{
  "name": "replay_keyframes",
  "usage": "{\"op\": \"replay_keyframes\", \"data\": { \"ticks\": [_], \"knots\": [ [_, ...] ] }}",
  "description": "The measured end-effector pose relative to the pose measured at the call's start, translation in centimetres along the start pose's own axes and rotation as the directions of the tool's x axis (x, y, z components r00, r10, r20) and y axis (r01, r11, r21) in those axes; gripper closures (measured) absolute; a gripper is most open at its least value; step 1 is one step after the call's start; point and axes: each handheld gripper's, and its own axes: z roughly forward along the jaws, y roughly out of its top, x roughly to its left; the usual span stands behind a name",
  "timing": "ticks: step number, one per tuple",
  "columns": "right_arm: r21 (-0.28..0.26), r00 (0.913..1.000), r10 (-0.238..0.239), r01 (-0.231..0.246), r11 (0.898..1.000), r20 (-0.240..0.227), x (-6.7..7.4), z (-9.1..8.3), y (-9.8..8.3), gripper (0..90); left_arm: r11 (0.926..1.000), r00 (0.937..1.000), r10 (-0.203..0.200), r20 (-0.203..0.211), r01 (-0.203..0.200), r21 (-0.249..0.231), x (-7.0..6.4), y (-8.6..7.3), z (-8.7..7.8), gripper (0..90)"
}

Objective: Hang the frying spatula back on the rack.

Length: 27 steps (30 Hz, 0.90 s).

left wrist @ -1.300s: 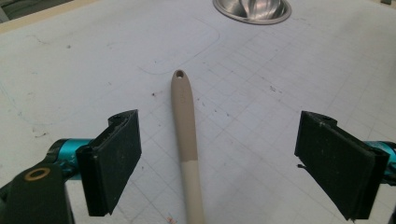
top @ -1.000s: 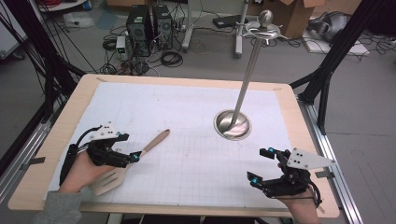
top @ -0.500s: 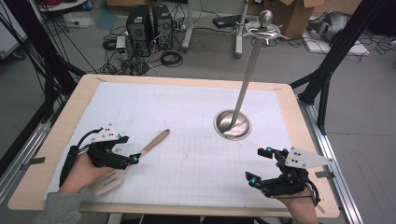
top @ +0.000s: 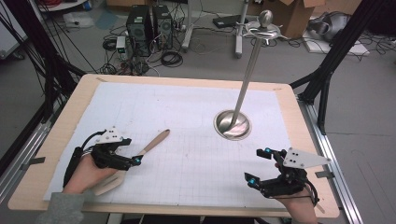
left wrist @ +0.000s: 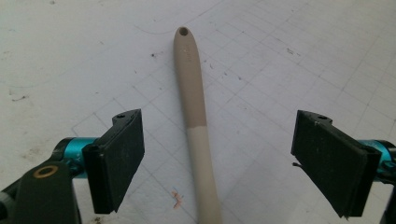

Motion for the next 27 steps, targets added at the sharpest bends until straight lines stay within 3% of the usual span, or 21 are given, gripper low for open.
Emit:
{"op": "replay_keyframes", "data": {
  "ticks": [27],
  "knots": [
    [0.025,0.9998,0.008,-0.007,1.0,-0.016,0.1,0.4,-0.2,10.7,0.9992,0.9985,-0.035,-0.042,0.035,0.017,-0.1,-1.5,0.9,23.4]
  ]
}}
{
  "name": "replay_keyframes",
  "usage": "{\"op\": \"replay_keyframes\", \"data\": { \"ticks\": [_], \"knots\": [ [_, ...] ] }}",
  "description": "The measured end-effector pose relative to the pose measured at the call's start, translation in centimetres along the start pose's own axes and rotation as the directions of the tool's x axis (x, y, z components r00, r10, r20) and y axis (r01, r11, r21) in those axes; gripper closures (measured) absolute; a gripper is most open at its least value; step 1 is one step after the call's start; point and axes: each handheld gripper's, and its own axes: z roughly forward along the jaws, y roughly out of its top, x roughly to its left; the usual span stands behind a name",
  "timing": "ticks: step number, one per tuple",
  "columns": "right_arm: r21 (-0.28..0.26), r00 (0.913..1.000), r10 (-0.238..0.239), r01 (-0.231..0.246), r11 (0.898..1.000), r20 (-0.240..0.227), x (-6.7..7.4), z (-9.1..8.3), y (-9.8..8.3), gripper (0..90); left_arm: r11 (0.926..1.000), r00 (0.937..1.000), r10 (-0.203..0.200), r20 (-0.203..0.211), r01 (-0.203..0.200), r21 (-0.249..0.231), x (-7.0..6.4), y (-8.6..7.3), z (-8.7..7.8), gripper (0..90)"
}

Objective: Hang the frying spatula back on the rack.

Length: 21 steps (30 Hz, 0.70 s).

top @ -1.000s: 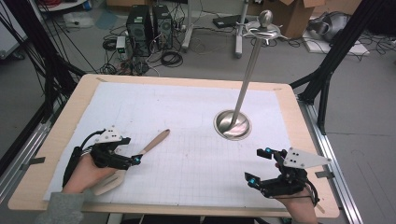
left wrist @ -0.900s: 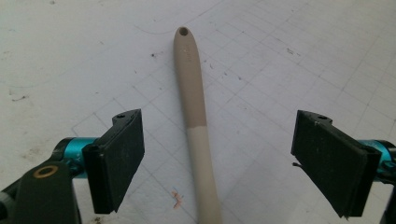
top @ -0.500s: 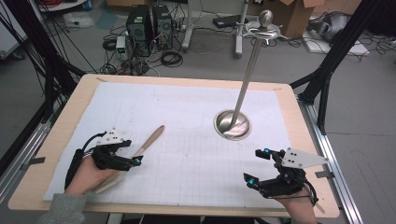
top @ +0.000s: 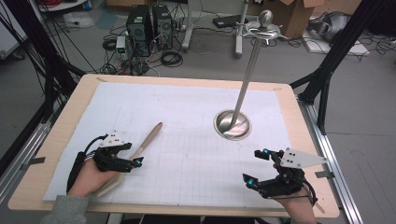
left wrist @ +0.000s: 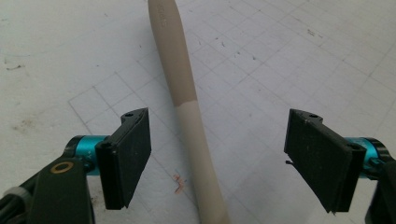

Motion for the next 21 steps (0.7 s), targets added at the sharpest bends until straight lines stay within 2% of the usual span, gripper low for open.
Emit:
{"op": "replay_keyframes", "data": {
  "ticks": [7,13,21],
  "knots": [
    [0.003,1.0,0.001,-0.001,1.0,-0.002,0.05,0.08,0.0,10.7,0.9998,0.9998,-0.016,-0.015,0.016,-0.012,0.2,-0.45,0.12,25.4],
    [0.008,1.0,-0.001,0.001,1.0,-0.005,0.08,0.2,-0.01,10.7,0.9998,0.9996,-0.019,-0.023,0.019,0.009,0.1,-0.71,0.51,29.7],
    [0.011,0.9999,-0.009,0.009,1.0,-0.006,0.07,0.37,-0.02,10.7,0.9996,0.9996,0.001,-0.028,0.0,0.027,-0.38,-0.74,0.93,36.6]
  ]
}}
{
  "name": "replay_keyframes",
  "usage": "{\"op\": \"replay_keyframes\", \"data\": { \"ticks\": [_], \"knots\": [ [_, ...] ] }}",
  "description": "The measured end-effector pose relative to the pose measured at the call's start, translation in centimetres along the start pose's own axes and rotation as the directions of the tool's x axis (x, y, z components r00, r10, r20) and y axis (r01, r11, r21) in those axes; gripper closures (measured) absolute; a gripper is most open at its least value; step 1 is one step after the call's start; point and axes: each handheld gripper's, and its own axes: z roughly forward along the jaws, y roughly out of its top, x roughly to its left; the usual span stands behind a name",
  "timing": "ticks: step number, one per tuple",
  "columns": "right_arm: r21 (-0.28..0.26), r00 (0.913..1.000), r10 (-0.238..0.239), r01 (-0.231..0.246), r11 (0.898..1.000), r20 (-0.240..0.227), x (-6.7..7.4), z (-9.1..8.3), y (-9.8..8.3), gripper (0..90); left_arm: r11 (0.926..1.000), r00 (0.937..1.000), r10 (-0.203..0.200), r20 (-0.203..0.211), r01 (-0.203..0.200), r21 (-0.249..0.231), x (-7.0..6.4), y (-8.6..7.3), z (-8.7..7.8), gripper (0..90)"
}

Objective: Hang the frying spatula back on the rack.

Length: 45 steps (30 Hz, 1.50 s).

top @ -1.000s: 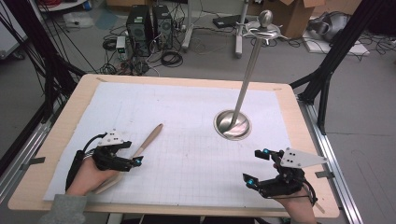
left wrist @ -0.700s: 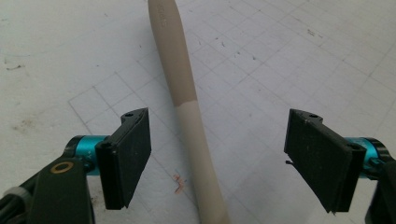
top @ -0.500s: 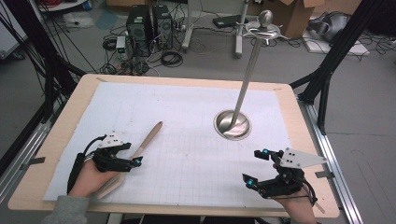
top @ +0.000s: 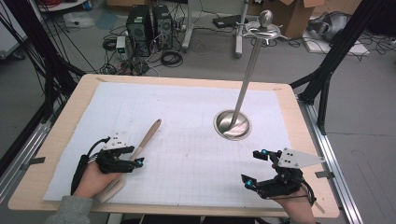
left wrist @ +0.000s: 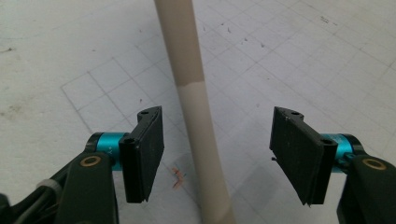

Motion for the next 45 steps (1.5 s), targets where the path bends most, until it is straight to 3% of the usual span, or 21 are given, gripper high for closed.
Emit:
{"op": "replay_keyframes", "data": {
  "ticks": [8,15,22,34,38,45],
  "knots": [
    [0.008,1.0,0.002,-0.002,1.0,-0.001,0.07,0.14,0.0,10.7,1.0,0.9989,0.003,-0.047,-0.003,0.0,-0.13,-0.02,0.01,43.4],
    [0.025,0.9999,0.002,-0.001,1.0,-0.013,0.15,0.45,-0.05,10.7,0.9994,0.9986,0.013,-0.051,-0.011,0.032,-0.26,-0.16,0.37,48.5],
    [0.028,0.9999,-0.003,0.003,1.0,-0.015,0.18,0.49,-0.03,10.7,0.9994,0.999,-0.009,-0.043,0.01,0.033,-0.06,-0.2,0.3,52.0],
    [0.036,0.9998,-0.006,0.007,0.999,-0.021,0.25,0.69,-0.06,10.7,0.9995,0.9985,0.001,-0.055,0.001,0.031,-0.05,-0.29,0.22,63.8],
    [0.037,0.9997,-0.005,0.006,0.999,-0.026,0.29,0.72,-0.06,10.7,0.9992,0.9978,0.025,-0.061,-0.023,0.033,-0.36,-0.26,0.26,68.2],
    [0.036,0.9996,-0.005,0.006,0.999,-0.027,0.33,0.77,-0.04,10.7,0.9993,0.9989,0.011,-0.046,-0.01,0.036,-0.34,-0.19,0.23,74.5]
  ]
}}
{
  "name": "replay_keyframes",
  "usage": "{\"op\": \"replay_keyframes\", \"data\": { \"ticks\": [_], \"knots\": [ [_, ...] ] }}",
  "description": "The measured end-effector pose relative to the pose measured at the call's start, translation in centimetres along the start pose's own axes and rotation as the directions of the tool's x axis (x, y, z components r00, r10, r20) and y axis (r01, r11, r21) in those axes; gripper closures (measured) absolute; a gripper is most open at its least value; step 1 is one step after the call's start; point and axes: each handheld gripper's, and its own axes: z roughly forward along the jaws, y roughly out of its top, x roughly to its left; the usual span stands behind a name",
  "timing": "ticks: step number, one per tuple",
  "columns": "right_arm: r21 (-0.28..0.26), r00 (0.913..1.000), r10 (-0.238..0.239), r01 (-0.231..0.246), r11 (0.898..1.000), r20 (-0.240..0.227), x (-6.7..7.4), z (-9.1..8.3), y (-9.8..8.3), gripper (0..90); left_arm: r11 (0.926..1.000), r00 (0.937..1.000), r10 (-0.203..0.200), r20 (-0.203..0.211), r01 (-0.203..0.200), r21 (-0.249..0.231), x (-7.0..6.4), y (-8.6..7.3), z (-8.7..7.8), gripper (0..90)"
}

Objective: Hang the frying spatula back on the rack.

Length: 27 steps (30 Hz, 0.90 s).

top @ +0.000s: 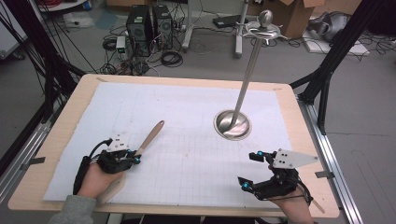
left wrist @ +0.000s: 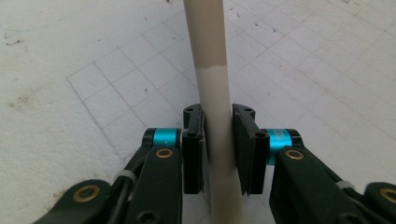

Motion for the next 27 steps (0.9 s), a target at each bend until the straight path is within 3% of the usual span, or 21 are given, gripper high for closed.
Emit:
{"op": "replay_keyframes", "data": {
  "ticks": [5,19,27],
  "knots": [
    [0.0,1.0,0.0,0.0,1.0,-0.001,-0.03,-0.03,-0.02,10.7,0.9999,0.9998,-0.014,0.011,0.014,0.002,0.06,0.06,0.01,76.0],
    [-0.017,0.9999,-0.01,0.01,1.0,0.008,0.07,-0.24,0.13,10.7,1.0,1.0,0.002,0.007,-0.002,0.009,-0.35,0.44,0.03,77.4],
    [-0.018,0.9999,-0.01,0.01,1.0,0.008,0.04,-0.32,0.12,10.7,0.9998,0.9996,-0.006,0.027,0.006,-0.021,-0.32,0.98,-0.69,77.5]
  ]
}}
